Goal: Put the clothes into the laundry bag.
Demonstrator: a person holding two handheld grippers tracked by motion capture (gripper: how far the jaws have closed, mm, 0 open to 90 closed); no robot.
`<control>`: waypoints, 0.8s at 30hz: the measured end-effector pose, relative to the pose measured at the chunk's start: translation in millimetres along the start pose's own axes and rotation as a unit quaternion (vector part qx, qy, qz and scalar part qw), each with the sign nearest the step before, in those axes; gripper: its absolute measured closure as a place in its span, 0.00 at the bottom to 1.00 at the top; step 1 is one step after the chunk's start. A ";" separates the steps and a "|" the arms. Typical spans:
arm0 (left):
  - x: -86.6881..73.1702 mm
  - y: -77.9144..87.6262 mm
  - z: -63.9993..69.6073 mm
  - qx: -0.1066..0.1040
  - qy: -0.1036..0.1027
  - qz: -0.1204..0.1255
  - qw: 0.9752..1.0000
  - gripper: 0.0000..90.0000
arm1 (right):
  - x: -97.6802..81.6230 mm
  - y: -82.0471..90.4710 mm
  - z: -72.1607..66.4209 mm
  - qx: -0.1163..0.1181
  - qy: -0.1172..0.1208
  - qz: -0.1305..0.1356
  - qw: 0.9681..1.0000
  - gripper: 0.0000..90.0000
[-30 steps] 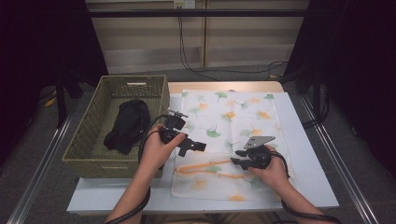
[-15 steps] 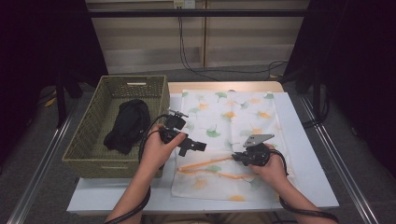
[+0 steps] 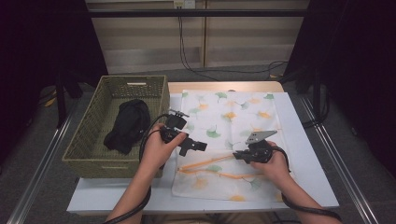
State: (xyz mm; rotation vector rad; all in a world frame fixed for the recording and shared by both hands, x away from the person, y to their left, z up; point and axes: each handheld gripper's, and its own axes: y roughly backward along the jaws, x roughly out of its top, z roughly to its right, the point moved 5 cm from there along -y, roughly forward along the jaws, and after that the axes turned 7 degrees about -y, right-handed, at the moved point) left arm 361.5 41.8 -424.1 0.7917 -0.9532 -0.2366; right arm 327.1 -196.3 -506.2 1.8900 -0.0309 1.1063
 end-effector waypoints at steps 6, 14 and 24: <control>0.6 -3.1 1.3 -0.001 0.008 0.003 1.000 0.07 | 2.3 5.4 2.0 0.011 -0.022 0.010 1.000 0.99; 0.3 -3.5 1.2 0.000 -0.006 -0.008 1.000 0.07 | 4.1 8.8 2.0 0.013 -0.019 0.015 1.000 0.99; 0.9 -4.0 3.4 -0.003 0.001 -0.002 1.000 0.07 | 15.0 16.6 3.8 0.011 -0.021 0.024 0.999 1.00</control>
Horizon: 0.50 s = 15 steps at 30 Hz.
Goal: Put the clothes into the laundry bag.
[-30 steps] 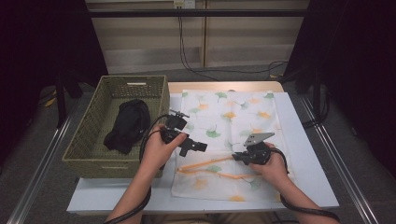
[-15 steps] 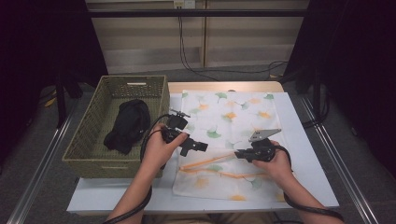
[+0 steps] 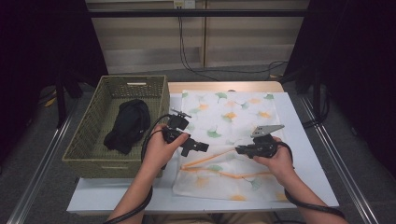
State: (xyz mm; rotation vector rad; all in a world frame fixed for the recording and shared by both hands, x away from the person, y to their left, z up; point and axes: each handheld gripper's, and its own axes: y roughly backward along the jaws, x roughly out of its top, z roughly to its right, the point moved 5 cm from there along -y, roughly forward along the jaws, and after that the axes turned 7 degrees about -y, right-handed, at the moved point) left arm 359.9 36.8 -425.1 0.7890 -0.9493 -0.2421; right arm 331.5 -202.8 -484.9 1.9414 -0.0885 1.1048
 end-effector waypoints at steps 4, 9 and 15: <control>-1.8 1.5 -1.0 0.003 -0.004 -0.002 1.000 0.06 | 2.0 -0.2 2.9 0.000 -0.006 0.001 1.000 1.00; -1.0 2.2 -0.2 0.000 -0.007 -0.001 1.000 0.06 | 7.2 0.8 6.8 -0.010 -0.015 0.008 1.000 1.00; -2.7 0.4 0.0 0.004 -0.008 -0.006 1.000 0.06 | 14.3 -0.4 7.4 -0.004 -0.011 0.008 1.000 1.00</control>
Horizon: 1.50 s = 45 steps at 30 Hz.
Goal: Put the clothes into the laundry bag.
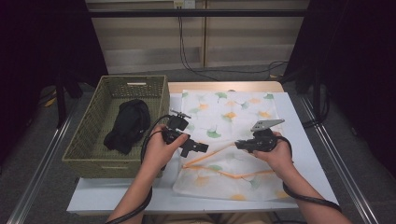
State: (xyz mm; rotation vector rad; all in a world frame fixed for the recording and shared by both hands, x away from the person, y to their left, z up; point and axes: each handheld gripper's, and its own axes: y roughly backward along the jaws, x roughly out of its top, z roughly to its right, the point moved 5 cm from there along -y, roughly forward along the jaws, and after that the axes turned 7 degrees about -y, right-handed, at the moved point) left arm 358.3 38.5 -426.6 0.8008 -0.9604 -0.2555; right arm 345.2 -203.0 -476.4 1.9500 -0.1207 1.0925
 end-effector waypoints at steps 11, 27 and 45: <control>1.7 -1.2 2.7 -0.005 -0.005 0.001 1.000 0.06 | 12.8 -0.1 3.3 -0.005 0.007 0.005 1.000 1.00; 7.1 -3.7 3.0 -0.008 -0.011 0.001 1.000 0.06 | 26.4 -7.0 8.1 -0.012 0.022 0.003 1.000 1.00; 4.1 4.0 -1.0 -0.002 0.001 0.011 1.000 0.06 | 41.0 -10.6 14.6 -0.019 0.025 0.008 0.999 1.00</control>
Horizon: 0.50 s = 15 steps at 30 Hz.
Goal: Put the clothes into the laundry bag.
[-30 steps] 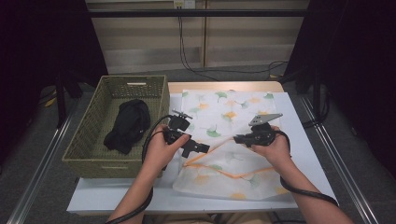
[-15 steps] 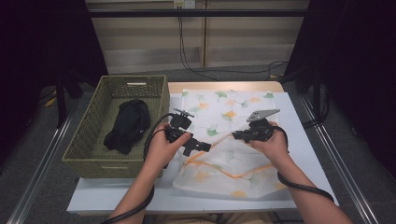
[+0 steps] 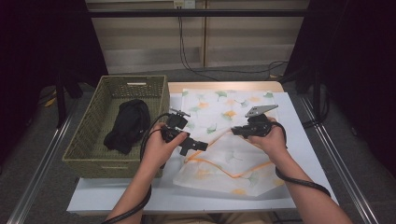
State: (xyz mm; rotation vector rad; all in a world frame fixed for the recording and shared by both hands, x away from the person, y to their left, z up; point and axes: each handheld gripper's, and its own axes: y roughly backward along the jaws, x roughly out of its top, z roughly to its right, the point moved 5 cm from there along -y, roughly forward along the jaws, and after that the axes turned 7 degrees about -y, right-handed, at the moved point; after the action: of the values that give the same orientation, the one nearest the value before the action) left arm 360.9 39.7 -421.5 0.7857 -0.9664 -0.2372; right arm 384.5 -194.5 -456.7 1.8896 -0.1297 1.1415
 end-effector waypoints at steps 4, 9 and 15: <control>-2.1 0.7 -0.8 0.000 -0.008 -0.006 1.000 0.06 | 2.7 -0.3 1.8 -0.005 0.001 0.001 1.000 1.00; -0.8 -1.4 1.5 0.001 0.004 0.003 1.000 0.06 | 5.8 -0.3 3.6 -0.008 -0.002 0.003 1.000 1.00; -1.9 -0.6 -1.4 -0.001 -0.002 -0.003 1.000 0.06 | 7.0 -0.8 6.3 -0.009 -0.004 0.005 1.000 1.00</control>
State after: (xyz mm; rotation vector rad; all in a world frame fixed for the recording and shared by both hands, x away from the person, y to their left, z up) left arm 361.0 40.9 -423.6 0.7864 -0.9672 -0.2455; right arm 393.0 -196.4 -453.0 1.8800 -0.1532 1.1372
